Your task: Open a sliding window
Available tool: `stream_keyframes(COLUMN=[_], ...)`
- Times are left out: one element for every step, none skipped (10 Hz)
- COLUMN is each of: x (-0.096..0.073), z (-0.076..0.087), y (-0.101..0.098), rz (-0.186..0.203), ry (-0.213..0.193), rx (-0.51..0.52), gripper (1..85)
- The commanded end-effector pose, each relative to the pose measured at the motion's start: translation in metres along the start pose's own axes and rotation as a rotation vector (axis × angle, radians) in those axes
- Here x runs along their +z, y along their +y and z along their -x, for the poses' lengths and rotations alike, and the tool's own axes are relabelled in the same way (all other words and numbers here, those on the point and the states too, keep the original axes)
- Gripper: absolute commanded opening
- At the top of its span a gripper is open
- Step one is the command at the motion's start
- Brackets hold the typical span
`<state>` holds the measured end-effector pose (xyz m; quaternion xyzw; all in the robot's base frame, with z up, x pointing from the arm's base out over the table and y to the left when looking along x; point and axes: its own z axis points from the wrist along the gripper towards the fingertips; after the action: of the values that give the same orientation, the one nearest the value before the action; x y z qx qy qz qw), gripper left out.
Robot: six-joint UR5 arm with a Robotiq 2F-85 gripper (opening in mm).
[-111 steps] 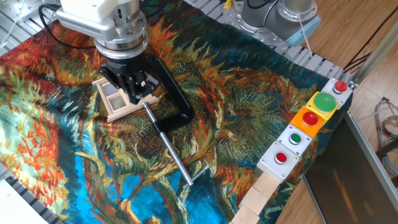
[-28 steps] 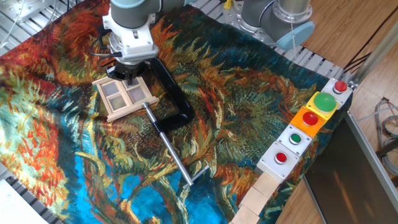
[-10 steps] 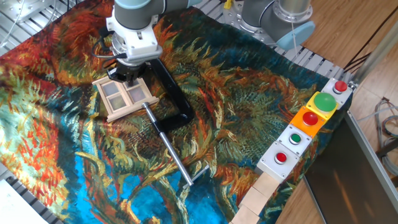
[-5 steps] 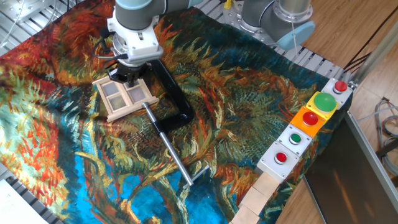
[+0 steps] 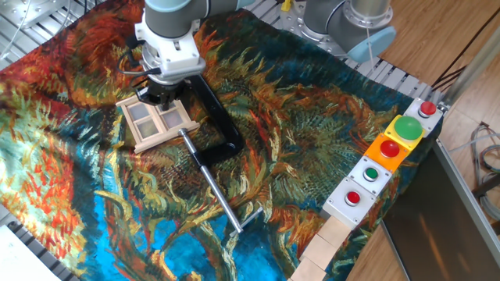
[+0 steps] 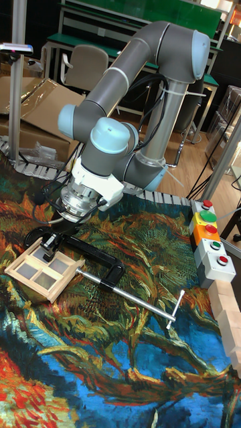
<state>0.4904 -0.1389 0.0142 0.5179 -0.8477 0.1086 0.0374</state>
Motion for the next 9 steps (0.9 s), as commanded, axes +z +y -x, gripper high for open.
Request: stream_keyframes(x=[-0.003, -0.005, -0.006, -0.007, -0.008, -0.009, -0.009, -0.006, -0.003], z=[0.010, 0.013, 0.013, 0.011, 0.008, 0.005, 0.001, -0.002, -0.003], y=[0.002, 0.003, 0.002, 0.001, -0.001, -0.003, -0.004, -0.003, -0.003], rz=[0.013, 0.012, 0.005, 0.005, 0.005, 0.004, 0.006, 0.005, 0.001], ry=[-0.025, -0.023, -0.013, -0.008, -0.005, -0.005, -0.002, -0.003, -0.005], rx=[0.012, 0.015, 0.013, 0.011, 0.008, 0.002, -0.005, -0.008, -0.009], gripper=[1.3, 1.3, 1.3, 1.3, 1.3, 1.3, 1.3, 1.3, 1.3])
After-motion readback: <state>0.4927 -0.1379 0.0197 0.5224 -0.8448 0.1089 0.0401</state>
